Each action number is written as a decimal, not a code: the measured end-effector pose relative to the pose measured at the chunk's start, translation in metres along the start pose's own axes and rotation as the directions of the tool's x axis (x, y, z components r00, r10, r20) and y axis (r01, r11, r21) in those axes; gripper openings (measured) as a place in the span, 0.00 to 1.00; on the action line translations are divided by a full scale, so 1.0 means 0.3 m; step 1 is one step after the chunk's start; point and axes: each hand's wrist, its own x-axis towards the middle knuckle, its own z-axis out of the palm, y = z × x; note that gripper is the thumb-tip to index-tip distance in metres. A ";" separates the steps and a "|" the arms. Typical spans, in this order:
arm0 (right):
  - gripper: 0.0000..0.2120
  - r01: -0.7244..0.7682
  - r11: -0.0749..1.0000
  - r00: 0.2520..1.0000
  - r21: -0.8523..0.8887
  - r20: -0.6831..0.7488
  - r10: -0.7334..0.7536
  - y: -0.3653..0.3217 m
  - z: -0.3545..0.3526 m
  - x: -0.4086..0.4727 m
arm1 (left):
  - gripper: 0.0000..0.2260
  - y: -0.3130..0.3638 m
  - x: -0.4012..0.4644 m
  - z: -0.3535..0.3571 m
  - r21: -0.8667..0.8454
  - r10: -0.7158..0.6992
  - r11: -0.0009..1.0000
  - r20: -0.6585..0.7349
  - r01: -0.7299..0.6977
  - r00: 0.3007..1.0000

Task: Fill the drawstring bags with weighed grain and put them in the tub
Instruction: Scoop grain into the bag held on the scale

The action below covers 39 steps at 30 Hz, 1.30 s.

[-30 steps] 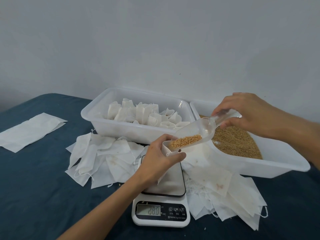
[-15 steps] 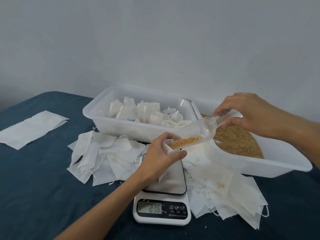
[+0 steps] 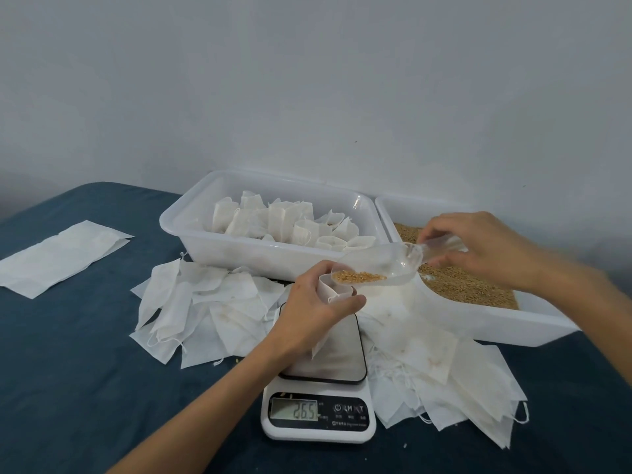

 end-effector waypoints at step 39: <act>0.11 0.006 0.944 0.814 0.331 -0.550 0.188 -0.127 0.347 -0.066 | 0.12 -0.025 0.009 0.005 0.178 0.078 0.981 0.025 -0.081 0.997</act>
